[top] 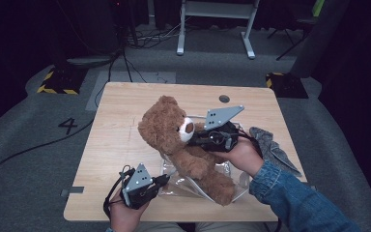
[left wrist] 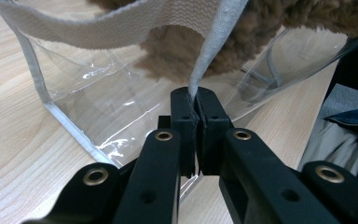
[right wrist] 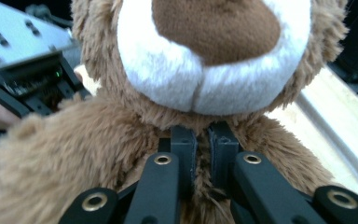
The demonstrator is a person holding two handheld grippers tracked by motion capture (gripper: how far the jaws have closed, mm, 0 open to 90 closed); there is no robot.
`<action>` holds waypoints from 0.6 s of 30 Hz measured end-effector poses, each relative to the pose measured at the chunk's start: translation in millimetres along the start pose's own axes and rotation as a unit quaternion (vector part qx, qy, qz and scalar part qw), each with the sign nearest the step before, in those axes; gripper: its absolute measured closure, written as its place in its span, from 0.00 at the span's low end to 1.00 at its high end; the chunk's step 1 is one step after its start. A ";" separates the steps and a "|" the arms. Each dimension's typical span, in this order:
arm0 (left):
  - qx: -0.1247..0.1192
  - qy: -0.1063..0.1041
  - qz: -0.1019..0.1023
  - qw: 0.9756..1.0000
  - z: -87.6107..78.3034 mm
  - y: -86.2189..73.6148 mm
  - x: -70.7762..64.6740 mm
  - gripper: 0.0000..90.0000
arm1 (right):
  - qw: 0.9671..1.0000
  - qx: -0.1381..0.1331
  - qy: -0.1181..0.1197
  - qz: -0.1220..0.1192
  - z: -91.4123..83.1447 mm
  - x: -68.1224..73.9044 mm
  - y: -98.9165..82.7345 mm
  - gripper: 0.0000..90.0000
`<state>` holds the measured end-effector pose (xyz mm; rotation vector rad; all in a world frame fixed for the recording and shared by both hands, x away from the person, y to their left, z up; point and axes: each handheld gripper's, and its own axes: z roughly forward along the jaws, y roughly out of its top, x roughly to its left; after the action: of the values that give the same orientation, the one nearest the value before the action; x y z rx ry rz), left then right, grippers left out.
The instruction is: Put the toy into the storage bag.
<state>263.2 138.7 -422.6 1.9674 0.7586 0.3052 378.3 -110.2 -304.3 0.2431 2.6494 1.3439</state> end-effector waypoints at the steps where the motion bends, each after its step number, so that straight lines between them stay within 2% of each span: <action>1: 0.001 0.000 0.000 1.000 0.1 0.0 0.2 0.97 | 1.000 0.008 0.001 0.002 2.3 -0.5 -0.8 0.94; 5: 0.002 0.000 -0.001 1.000 0.5 -0.4 0.5 0.97 | 1.000 0.021 0.003 0.004 6.8 -1.7 -2.4 0.94; 8: 0.006 0.002 0.001 1.000 0.4 -0.5 1.1 0.97 | 0.999 0.041 0.001 -0.005 10.2 -1.8 -4.7 0.94; 9: 0.004 0.002 -0.002 1.000 0.7 -1.0 1.2 0.97 | 0.999 0.047 0.000 0.000 11.3 -1.0 -5.4 0.94; 11: 0.003 0.003 -0.004 1.000 0.8 -1.3 1.9 0.97 | 0.998 0.061 0.003 -0.007 14.8 -1.8 -9.0 0.94; 18: 0.007 0.006 -0.005 1.000 1.2 -2.4 3.7 0.97 | 0.994 0.106 0.010 0.004 25.4 -1.5 -15.2 0.94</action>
<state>265.7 141.0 -425.6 1.9769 0.7796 0.3058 384.2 -99.5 -331.3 0.2675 2.8107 1.0725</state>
